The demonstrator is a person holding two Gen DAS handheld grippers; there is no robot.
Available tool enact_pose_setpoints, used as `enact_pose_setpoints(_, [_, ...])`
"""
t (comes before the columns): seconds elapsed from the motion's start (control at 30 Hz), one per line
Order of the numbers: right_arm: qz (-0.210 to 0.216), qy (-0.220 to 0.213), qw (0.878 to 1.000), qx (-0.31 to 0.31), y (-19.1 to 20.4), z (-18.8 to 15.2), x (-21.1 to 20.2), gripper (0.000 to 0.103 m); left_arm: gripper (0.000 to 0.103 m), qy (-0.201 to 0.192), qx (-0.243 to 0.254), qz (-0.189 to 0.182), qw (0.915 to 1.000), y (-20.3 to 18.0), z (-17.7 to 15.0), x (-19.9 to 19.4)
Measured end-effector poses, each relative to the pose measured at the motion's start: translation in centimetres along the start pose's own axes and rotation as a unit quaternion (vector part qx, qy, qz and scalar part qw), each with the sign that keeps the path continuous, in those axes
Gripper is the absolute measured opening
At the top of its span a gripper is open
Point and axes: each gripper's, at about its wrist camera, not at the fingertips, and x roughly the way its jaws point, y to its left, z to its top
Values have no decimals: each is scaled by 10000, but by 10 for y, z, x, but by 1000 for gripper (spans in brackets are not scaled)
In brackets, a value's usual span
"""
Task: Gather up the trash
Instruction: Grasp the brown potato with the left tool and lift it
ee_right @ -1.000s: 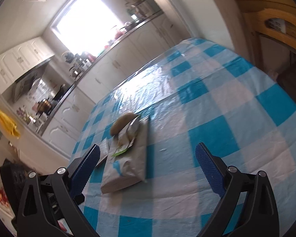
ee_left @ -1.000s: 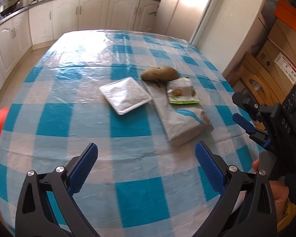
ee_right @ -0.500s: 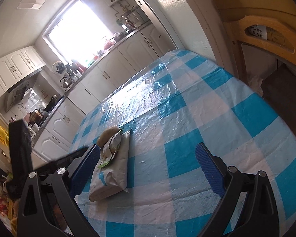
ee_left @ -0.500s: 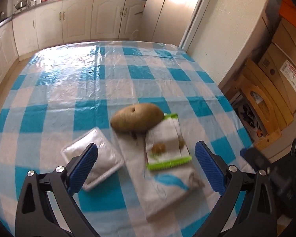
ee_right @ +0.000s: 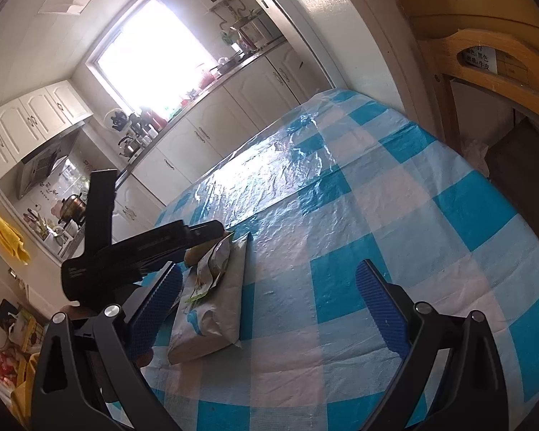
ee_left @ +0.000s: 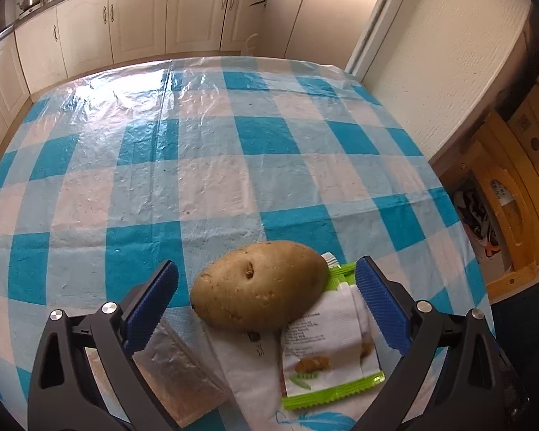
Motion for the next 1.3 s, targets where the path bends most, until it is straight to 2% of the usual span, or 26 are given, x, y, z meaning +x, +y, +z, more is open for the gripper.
enact_pose_setpoints(0.17, [17,53,10000,-34,3,-1,1,96,97,-70,-58,51,9999,2,-3,6])
enact_pose_setpoints(0.23, [9,86,9999,-77,5,-2,2,96,89,-124,-51,76,9999,0,-4,5])
enact_pose_setpoints(0.27, [12,95,9999,-99,7,-2,2,96,79,-148,-36,129,9998,-1,-5,5])
enact_pose_setpoints(0.53, [50,398,9985,-366,17,-4,14,96,78,-244,-279,88,9993,8,-9,-3])
enact_pose_setpoints(0.7, [-37,568,9960,-682,27,-8,23,96,78,-440,-445,40,9980,21,-14,-20])
enact_pose_setpoints(0.9, [-109,721,9886,-1316,49,-15,34,96,78,-742,-595,13,9955,37,-24,-51])
enact_pose_setpoints(1.17, [-157,1042,9794,-1723,69,-17,53,96,78,-988,-914,-45,9909,65,-45,-84])
enact_pose_setpoints(1.3, [-247,1181,9729,-1971,79,-15,64,96,78,-1045,-1028,66,9892,80,-60,-97])
